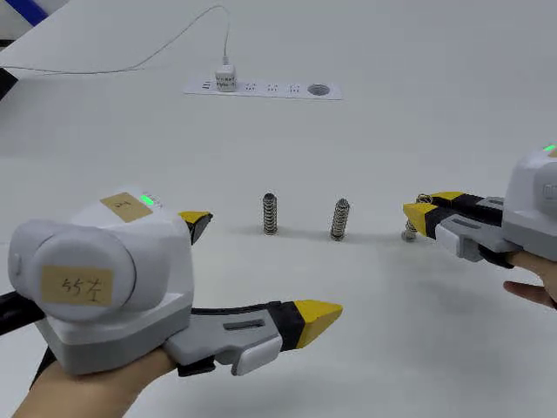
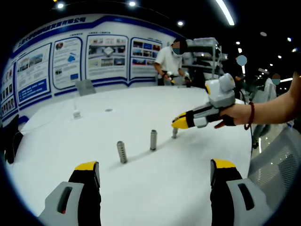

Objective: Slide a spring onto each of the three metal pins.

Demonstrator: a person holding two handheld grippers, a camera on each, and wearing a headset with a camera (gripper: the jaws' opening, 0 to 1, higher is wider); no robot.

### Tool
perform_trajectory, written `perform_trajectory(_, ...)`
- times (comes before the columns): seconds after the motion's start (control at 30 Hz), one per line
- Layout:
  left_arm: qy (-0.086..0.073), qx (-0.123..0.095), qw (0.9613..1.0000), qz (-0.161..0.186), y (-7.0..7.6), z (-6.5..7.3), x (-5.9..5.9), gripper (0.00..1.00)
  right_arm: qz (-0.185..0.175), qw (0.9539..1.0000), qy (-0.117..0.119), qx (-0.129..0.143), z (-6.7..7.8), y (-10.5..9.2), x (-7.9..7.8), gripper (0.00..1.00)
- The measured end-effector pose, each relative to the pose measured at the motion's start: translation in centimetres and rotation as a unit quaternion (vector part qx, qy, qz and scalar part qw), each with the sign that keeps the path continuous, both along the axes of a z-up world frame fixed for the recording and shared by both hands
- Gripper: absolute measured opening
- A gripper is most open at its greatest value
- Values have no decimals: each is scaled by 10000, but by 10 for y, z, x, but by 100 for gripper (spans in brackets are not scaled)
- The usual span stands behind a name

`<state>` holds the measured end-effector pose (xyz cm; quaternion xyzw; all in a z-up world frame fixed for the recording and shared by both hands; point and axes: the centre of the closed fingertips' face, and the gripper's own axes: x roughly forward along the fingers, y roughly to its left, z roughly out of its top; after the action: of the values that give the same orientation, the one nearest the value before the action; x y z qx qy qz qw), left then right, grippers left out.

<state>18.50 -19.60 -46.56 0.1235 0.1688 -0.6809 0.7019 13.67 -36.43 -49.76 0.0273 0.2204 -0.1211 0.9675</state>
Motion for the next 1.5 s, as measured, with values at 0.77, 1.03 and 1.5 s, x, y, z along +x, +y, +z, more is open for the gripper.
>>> perform_trajectory(0.77, -104, 85, 9999, -9, 1, -3, 1, 98, -178, 9995, 164, 205, -13, 5, -6, 20)
perform_trajectory(1.03, -61, 127, 9998, 108, 3, -3, 7, 97, -124, 9996, 130, 218, 3, 16, -18, 35)
perform_trajectory(1.5, -197, 265, 9994, 64, 11, 3, 8, 97, 67, 9989, 308, 341, 23, 46, -39, 55)
